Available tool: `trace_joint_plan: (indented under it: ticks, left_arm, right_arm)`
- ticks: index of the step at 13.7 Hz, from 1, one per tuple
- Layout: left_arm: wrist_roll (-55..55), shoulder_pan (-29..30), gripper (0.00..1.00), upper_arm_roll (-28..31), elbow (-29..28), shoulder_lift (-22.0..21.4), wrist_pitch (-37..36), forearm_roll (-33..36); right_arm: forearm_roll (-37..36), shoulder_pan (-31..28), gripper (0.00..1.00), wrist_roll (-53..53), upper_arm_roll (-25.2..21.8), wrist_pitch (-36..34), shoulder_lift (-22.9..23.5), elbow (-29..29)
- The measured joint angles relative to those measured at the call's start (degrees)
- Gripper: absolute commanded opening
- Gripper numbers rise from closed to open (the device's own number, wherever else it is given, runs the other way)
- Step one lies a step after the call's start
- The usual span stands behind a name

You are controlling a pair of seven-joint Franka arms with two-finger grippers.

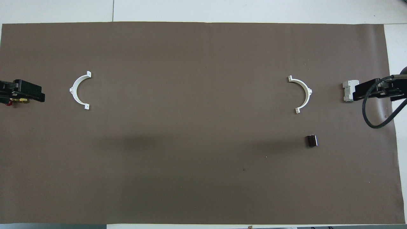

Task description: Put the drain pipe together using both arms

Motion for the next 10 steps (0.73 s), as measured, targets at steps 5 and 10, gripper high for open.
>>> trace_joint_plan:
  ticks: [5,10]
  left_arm:
    - [0.0,0.0,1.00,0.0,0.0,-0.1,0.0,0.0]
    - [0.0,0.0,1.00,0.0,0.0,-0.1,0.0,0.0]
  right_arm:
    - [0.0,0.1,1.00,0.0,0.1,0.0,0.0,0.0]
    - [0.2,0.2,1.00,0.0,0.4,1.3,0.0,-0.2]
